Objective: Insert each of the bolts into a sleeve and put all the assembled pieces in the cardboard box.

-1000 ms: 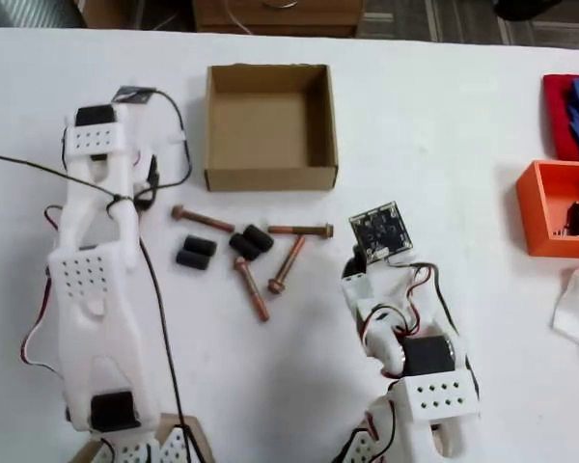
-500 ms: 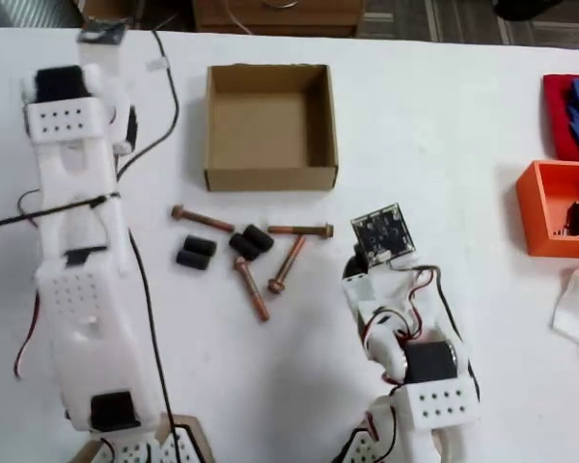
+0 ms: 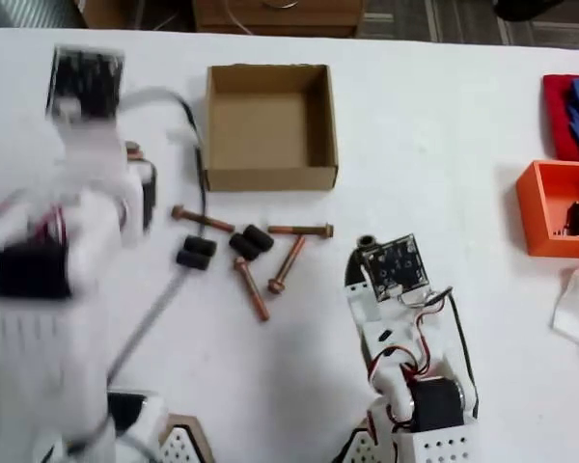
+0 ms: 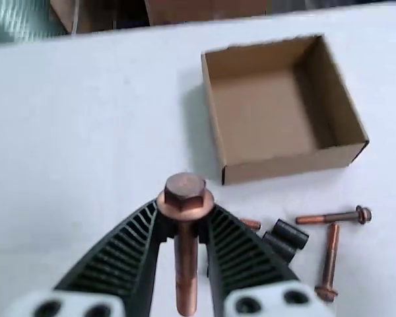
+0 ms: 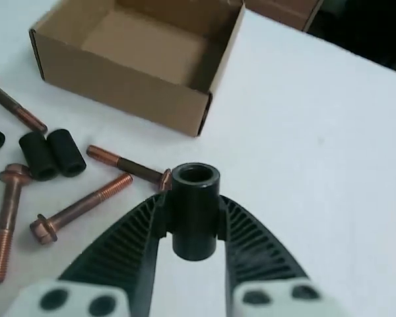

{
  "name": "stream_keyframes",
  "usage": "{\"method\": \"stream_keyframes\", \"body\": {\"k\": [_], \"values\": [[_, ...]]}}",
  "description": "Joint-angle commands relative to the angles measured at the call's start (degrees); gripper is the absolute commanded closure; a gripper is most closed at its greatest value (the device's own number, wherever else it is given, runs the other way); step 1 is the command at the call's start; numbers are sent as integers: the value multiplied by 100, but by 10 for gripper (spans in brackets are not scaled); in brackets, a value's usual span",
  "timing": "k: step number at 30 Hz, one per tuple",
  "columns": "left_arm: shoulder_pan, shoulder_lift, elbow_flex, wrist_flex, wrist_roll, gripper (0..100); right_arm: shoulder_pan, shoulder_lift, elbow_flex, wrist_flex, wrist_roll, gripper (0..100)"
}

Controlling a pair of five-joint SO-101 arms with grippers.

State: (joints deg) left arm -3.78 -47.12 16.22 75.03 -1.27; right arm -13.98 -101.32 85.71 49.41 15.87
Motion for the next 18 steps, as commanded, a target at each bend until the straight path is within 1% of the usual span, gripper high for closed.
{"method": "stream_keyframes", "body": {"k": [1, 3, 7, 9, 10, 12, 16, 18], "values": [[88, -862, 945, -1090, 44, 974, -409, -119, 0, -980, -53, 975], [114, -1055, 1253, -1626, 193, 974, -716, -110, 44, -1675, -53, 975], [123, -1187, 1341, -2532, 1310, 974, -1279, -110, 387, -3029, -53, 975], [158, -1196, 1253, -2875, 1723, 974, -1464, -110, 484, -3371, -53, 975], [281, -1187, 1191, -2989, 1855, 974, -1525, -119, 510, -3433, -53, 975], [642, -1187, 1042, -3042, 1890, 974, -1569, -136, 527, -3442, -53, 975], [1785, -1169, 875, -3051, 1873, 974, -1534, -136, 527, -3424, -62, 975], [2189, -1160, 884, -3086, 1873, 974, -1534, -145, 519, -3284, -237, 975]]}}
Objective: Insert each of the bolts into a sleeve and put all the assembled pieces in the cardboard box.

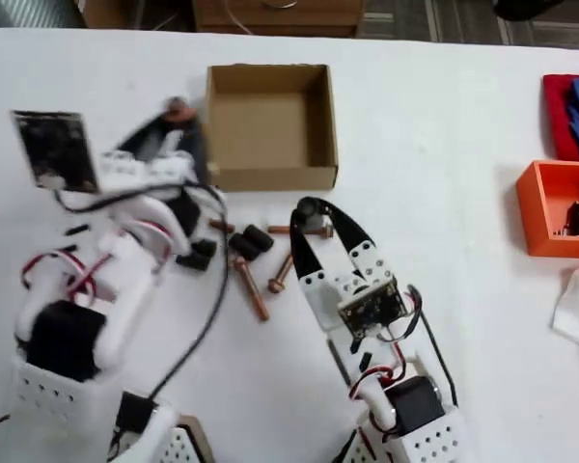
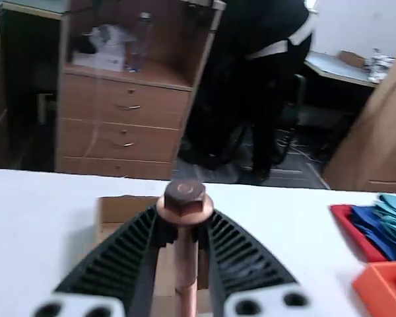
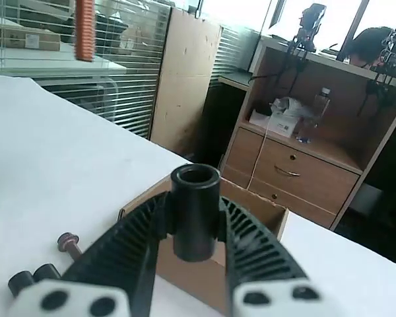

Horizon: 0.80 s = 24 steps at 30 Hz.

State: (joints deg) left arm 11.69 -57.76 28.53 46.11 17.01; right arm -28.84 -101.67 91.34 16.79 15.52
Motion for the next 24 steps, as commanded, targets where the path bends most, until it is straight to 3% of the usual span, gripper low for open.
{"method": "stream_keyframes", "body": {"k": [1, 4, 11, 24], "values": [[765, -88, -338, -193, 35, 974, -40, -110, -53, 57, -457, 975], [932, 97, -365, -193, 35, 974, 40, -110, -53, 233, -1152, 975], [1433, 826, -884, -229, 35, 974, 22, -101, -35, 207, -949, 975], [1653, 1547, -1068, -229, 35, 974, 40, -101, -35, 224, -985, 975]]}}
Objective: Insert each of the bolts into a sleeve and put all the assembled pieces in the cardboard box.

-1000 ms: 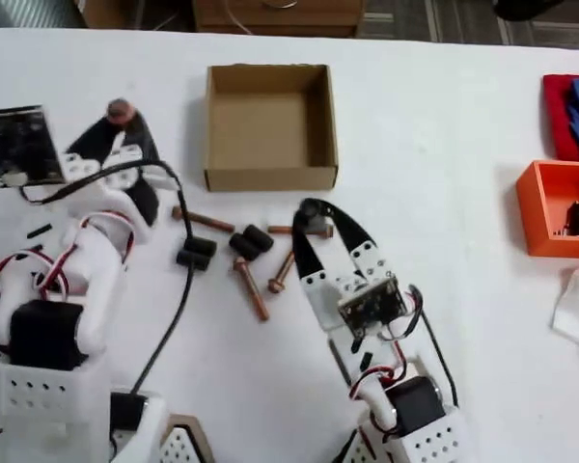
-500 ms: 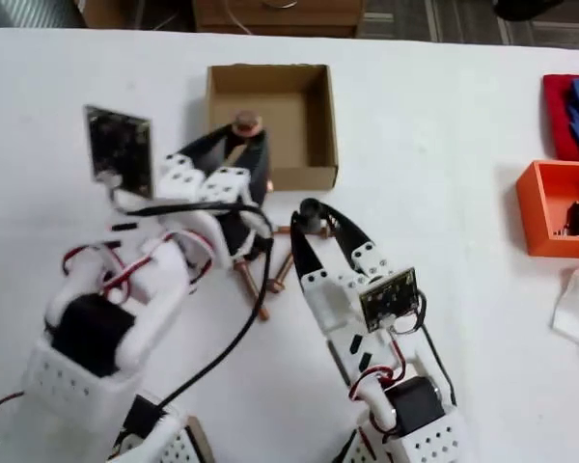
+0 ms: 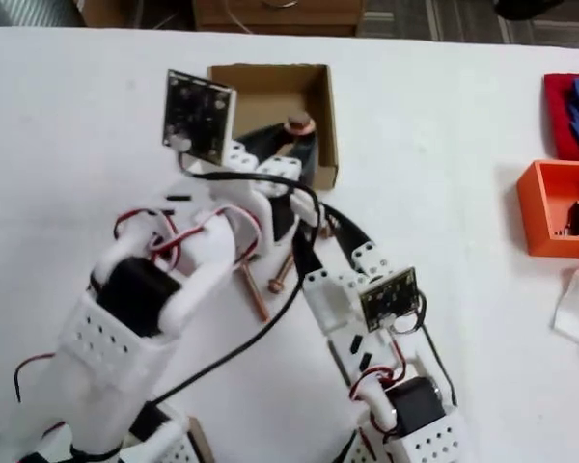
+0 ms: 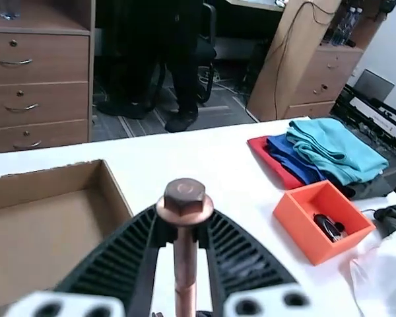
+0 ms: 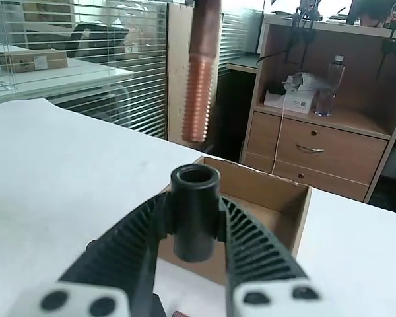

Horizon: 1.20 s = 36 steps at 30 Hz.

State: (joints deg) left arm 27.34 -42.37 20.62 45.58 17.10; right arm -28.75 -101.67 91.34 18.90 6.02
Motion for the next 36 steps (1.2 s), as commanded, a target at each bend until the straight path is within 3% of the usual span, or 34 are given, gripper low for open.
{"method": "stream_keyframes", "body": {"k": [1, 36], "values": [[88, 26, -233, -176, 26, 974, 31, -101, -35, 13, -35, 975], [264, 26, 251, -123, 44, 974, 40, -75, -26, 13, -35, 975]]}}
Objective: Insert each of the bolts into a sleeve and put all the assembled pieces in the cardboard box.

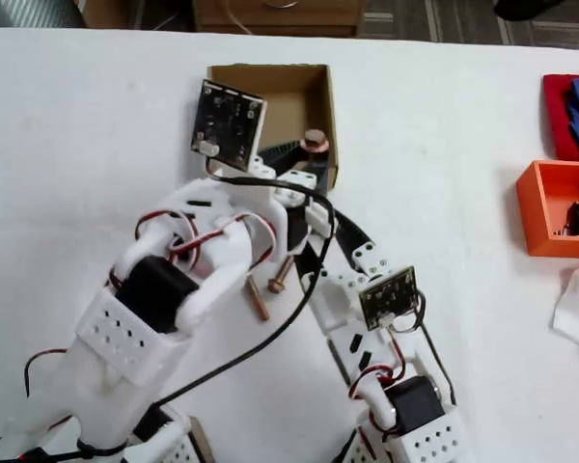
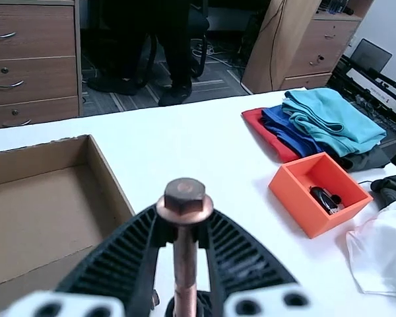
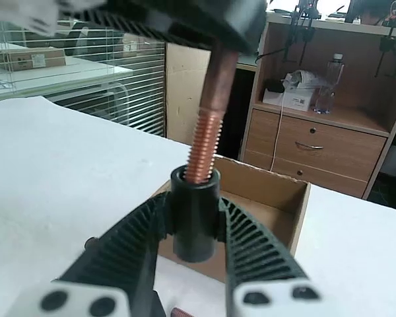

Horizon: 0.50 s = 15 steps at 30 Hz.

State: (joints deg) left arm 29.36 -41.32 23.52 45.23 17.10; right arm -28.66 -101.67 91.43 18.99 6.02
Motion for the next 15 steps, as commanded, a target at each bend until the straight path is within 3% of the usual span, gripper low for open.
{"method": "stream_keyframes", "body": {"k": [1, 9, 15], "values": [[62, -79, -40, -88, 44, 974, 31, -75, -35, 4, -35, 975], [53, -79, 409, -53, 18, 974, 330, -101, -35, -4, -35, 975], [149, -79, 541, -53, -580, 974, 488, -101, -44, -13, -44, 975]]}}
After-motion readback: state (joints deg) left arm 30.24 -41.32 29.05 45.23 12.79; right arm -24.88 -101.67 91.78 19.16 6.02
